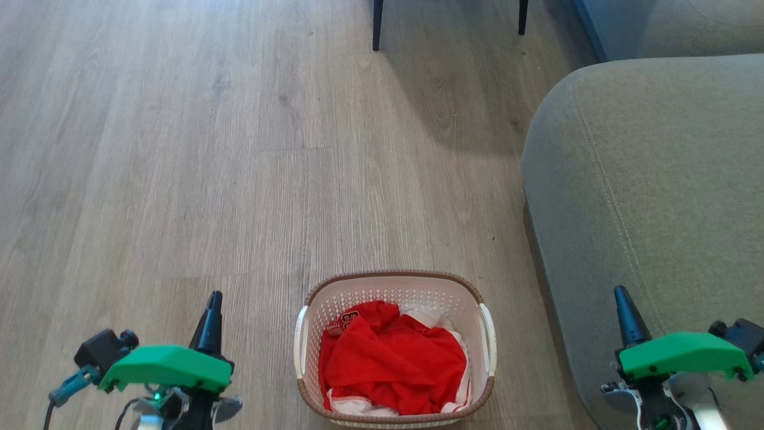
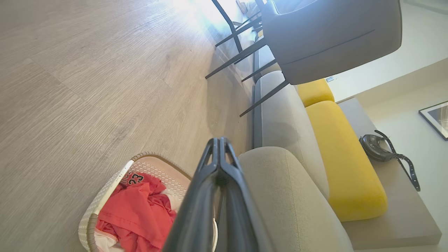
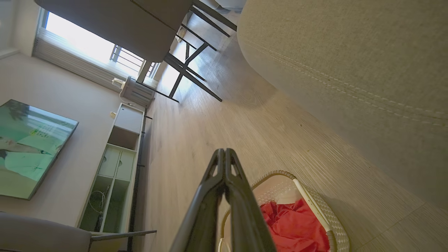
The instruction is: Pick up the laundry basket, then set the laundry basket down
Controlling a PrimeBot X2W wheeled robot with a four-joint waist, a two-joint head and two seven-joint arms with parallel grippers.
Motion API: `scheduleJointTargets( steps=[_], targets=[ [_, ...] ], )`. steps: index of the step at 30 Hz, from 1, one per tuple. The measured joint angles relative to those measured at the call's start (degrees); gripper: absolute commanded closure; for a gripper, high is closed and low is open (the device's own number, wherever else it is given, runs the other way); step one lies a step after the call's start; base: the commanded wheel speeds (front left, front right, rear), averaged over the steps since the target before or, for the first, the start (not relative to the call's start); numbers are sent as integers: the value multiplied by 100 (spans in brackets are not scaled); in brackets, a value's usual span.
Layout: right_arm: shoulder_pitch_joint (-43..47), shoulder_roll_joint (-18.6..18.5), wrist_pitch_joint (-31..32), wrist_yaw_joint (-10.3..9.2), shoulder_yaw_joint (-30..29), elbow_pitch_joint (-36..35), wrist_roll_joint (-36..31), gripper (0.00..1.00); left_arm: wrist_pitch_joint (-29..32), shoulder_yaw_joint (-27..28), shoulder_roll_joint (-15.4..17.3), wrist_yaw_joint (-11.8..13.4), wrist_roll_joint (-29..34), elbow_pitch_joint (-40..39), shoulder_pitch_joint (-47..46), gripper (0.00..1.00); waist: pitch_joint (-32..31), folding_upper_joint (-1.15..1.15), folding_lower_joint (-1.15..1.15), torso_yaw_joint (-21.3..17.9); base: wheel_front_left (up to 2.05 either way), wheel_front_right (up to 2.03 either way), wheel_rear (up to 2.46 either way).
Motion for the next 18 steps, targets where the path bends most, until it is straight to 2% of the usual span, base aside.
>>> scheduleJointTargets(
  steps=[18],
  targets=[
    [-104, -2, 287, 0, -170, 124, 1088, 100, 296, 285, 0, -148, -1162, 20, -36, 100, -2, 0, 0, -33, 0, 0, 0]
  ],
)
